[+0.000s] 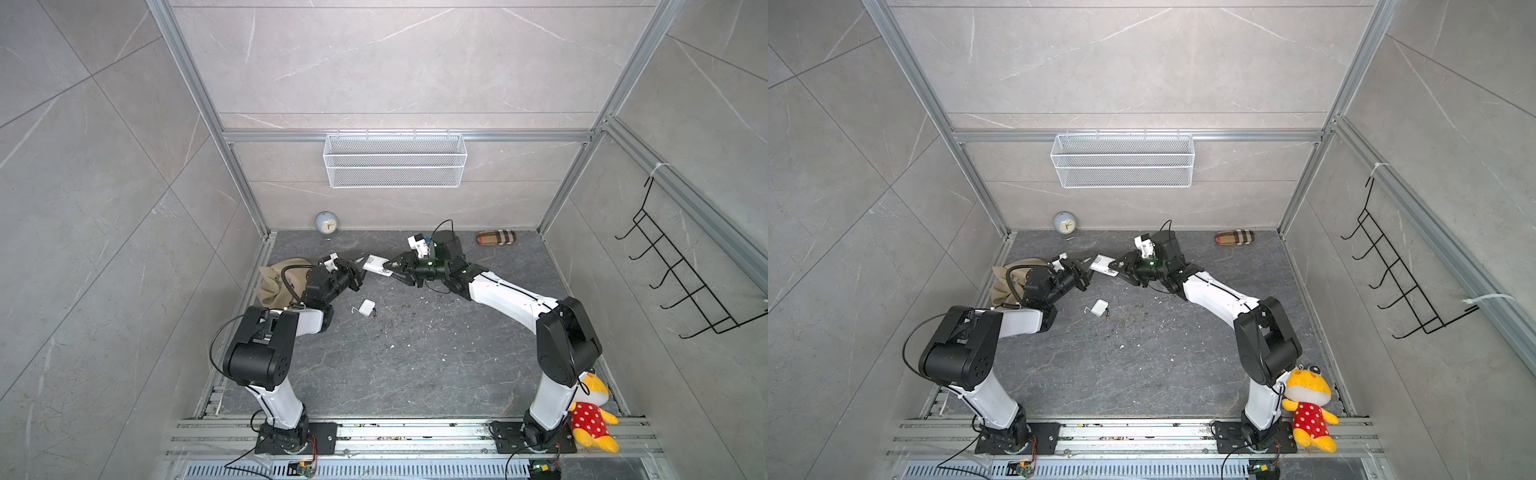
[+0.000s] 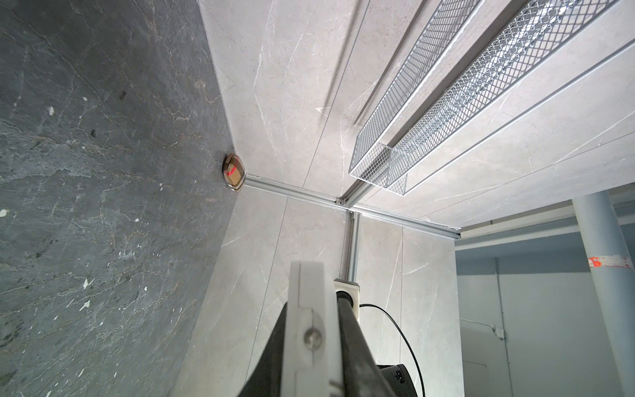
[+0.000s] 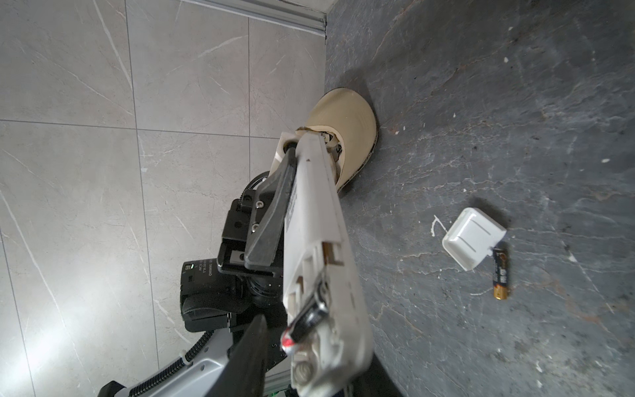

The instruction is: Load the batteries into the remote control

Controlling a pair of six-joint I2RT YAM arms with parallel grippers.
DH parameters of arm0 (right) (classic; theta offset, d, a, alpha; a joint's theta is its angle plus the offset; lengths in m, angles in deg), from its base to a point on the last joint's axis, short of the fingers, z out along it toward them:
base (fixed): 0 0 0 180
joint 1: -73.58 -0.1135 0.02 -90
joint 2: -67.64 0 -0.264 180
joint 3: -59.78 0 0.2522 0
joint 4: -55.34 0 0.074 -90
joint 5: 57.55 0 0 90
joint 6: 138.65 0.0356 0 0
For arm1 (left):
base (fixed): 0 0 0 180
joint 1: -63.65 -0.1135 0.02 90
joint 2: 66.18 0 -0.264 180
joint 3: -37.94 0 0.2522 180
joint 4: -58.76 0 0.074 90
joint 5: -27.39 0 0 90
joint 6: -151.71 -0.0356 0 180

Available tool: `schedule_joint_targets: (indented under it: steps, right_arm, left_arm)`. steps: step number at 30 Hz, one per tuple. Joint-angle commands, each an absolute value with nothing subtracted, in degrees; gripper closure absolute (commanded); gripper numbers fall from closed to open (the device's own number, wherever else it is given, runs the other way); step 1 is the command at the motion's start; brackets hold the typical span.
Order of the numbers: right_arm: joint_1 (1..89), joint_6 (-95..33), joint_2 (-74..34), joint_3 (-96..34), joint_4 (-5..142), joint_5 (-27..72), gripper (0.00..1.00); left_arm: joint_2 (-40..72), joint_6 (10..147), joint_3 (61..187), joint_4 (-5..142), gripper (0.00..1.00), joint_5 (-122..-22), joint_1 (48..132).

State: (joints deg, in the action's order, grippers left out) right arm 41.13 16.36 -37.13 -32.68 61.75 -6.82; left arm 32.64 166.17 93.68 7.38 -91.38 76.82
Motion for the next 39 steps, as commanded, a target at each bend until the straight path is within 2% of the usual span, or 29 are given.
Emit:
schedule_joint_targets:
  steps: [1,20,27,29,33,36,37,39]
  right_arm:
    - [40.4,16.7,-37.2,-33.9,60.2,-8.2,0.64]
    - [39.8,16.7,-39.5,-36.1,60.7,-8.9,0.68]
    - [39.8,16.8,-39.3,-35.6,60.7,-9.1,0.74]
    - [39.8,16.8,-39.4,-35.6,60.4,-9.2,0.81]
    - [39.7,17.9,-39.6,-35.6,59.3,-9.5,0.84]
    - [39.7,17.8,-39.5,-36.1,59.6,-9.7,0.80]
    - [39.7,17.4,-39.4,-36.3,60.0,-9.8,0.76]
    - [39.8,15.9,-39.0,-37.0,61.9,-9.4,0.60]
  left_arm:
    - [31.7,164.9,93.8,6.1,1.00,-91.2,76.5]
    - [30.8,164.8,94.4,6.8,1.00,-91.4,76.5]
    - [30.4,164.6,95.1,7.3,1.00,-91.5,76.6]
    - [30.0,164.6,95.0,7.3,1.00,-91.5,76.6]
    - [29.0,164.0,94.9,8.1,1.00,-91.6,76.7]
    - [27.8,163.2,95.0,9.5,1.00,-91.7,76.7]
    - [27.5,162.9,95.1,10.0,1.00,-91.8,76.7]
    - [26.9,162.6,95.1,10.6,1.00,-91.9,76.7]
